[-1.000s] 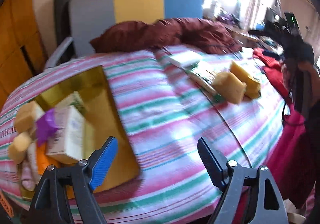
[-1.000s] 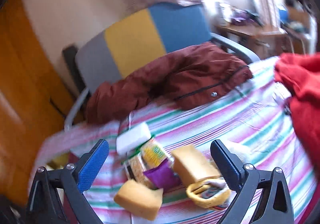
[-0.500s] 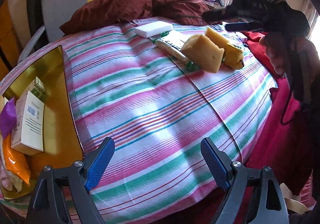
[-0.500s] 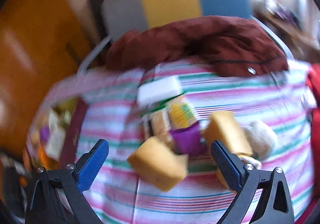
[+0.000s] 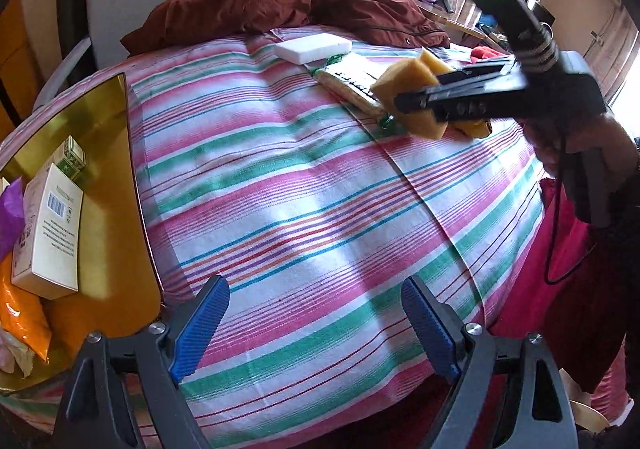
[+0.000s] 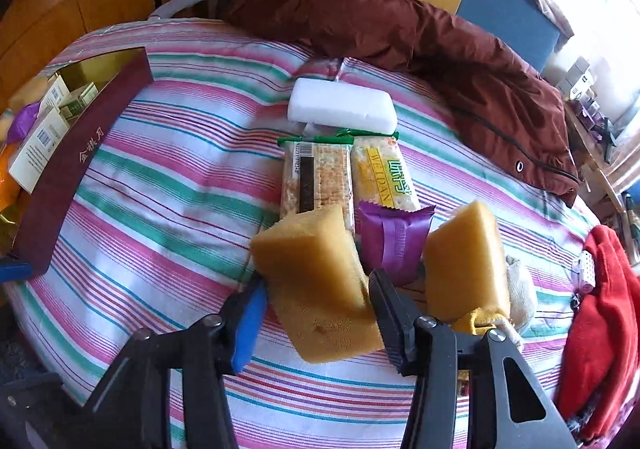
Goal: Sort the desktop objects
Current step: 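Grasp a yellow sponge with the right tool, then grasp the purple packet with the left tool while the right tool holds the sponge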
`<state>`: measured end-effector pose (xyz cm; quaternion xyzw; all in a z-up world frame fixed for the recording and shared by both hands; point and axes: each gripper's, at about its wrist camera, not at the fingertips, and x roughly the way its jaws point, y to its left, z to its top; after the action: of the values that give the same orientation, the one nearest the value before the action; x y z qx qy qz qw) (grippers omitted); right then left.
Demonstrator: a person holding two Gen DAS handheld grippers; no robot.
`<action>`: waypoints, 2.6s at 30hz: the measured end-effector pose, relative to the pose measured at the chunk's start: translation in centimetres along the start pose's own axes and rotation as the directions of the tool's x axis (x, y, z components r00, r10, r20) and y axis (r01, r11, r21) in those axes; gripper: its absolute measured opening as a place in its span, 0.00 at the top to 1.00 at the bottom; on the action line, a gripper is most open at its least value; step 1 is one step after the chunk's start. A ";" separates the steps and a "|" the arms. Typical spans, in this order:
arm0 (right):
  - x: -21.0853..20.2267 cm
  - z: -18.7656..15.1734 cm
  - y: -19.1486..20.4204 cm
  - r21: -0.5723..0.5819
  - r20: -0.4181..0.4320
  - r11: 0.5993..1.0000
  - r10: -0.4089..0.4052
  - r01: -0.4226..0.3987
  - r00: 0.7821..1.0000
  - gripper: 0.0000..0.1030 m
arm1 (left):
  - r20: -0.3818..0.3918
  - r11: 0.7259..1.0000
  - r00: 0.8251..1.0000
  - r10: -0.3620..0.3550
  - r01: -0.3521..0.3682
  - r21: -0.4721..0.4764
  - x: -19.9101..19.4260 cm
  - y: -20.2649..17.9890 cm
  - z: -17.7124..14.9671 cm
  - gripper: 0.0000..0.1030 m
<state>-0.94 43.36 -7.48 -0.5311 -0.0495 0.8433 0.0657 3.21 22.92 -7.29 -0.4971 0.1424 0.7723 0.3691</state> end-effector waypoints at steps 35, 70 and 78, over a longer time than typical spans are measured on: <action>-11.2 -6.0 -18.3 0.730 0.497 0.595 -0.122 -0.338 0.859 0.51 | 0.059 0.965 0.996 -0.062 0.045 0.257 7.3 -8.3 14.8 0.14; -9.0 -3.0 -14.8 0.620 0.406 0.750 -0.056 -0.230 0.912 0.50 | 0.036 0.920 0.987 -0.157 0.133 0.369 10.8 -10.9 15.9 0.71; -8.9 -2.7 -13.9 0.603 0.390 0.774 -0.073 -0.195 0.918 0.50 | 0.030 0.910 0.990 -0.141 0.118 0.397 9.4 -12.0 13.1 0.71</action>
<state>6.07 55.70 1.40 -0.2996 0.2409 0.9011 0.2004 0.88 42.90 -7.67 -0.3986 0.2507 0.7157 0.5158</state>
